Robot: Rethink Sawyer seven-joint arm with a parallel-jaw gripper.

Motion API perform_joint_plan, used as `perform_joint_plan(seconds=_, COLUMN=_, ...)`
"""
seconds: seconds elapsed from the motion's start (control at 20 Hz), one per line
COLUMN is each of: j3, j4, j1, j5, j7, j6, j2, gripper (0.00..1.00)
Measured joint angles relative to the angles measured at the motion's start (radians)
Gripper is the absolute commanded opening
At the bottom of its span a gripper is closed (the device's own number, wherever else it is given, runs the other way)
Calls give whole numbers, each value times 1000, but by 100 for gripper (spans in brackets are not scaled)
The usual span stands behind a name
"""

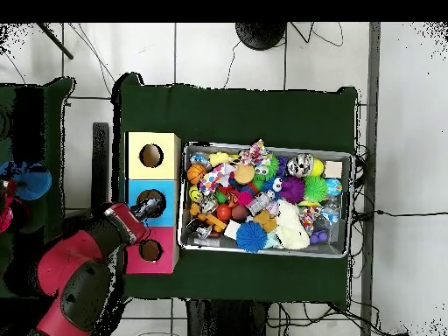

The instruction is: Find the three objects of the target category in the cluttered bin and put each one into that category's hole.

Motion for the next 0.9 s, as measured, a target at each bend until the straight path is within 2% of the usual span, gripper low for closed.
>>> perform_joint_plan(seconds=0.4, j3=-2, j4=10, j1=22, j5=24, j7=54, j6=-7, j2=57, gripper=0)
perform_joint_plan(seconds=0.9, j3=-3, j4=24, j1=23, j5=35, j7=60, j6=-68, j2=92, gripper=0)
